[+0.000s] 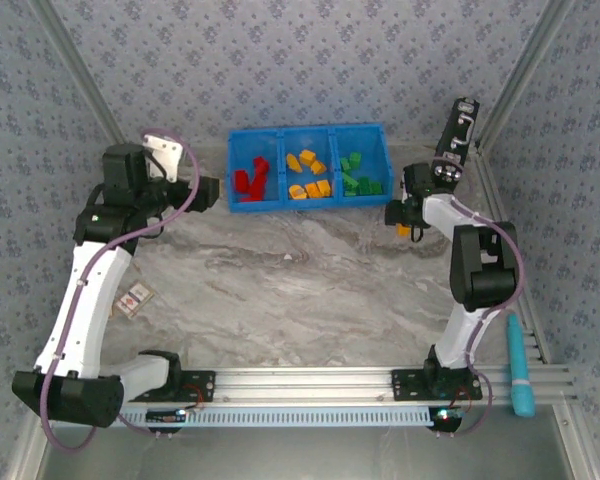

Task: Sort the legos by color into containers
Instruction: Pick up the lego from the middle-right of the table.

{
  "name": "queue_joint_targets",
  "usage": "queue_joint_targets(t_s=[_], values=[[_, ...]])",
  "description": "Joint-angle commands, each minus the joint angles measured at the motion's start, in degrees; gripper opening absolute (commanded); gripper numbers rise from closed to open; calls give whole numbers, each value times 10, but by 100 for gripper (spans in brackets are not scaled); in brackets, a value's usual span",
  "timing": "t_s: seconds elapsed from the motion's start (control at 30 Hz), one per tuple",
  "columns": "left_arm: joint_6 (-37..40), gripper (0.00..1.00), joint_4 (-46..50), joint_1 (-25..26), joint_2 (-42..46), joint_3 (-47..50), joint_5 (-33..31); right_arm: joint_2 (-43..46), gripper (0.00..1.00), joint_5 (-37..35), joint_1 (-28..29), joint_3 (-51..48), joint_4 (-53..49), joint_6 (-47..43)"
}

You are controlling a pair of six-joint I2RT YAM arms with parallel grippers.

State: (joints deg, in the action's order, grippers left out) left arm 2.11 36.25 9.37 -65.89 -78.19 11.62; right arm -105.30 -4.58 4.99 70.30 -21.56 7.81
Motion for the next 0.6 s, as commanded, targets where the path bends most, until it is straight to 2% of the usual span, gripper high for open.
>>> queue_joint_targets(t_s=[0.0,0.1,0.4,0.57], values=[[13,100,7,3,8,-27,-21,-15,63,-13,-2,17,-27,-9],[14,100,7,3,7,-30,-23,-25,59,-15,-2,23,-37,-12],[18,100,8,2,9,-27,-27,-39,59,-17,-4,30,-55,-12],[19,100,7,2,6,-27,-28,-49,53,-17,-4,39,-63,-14]])
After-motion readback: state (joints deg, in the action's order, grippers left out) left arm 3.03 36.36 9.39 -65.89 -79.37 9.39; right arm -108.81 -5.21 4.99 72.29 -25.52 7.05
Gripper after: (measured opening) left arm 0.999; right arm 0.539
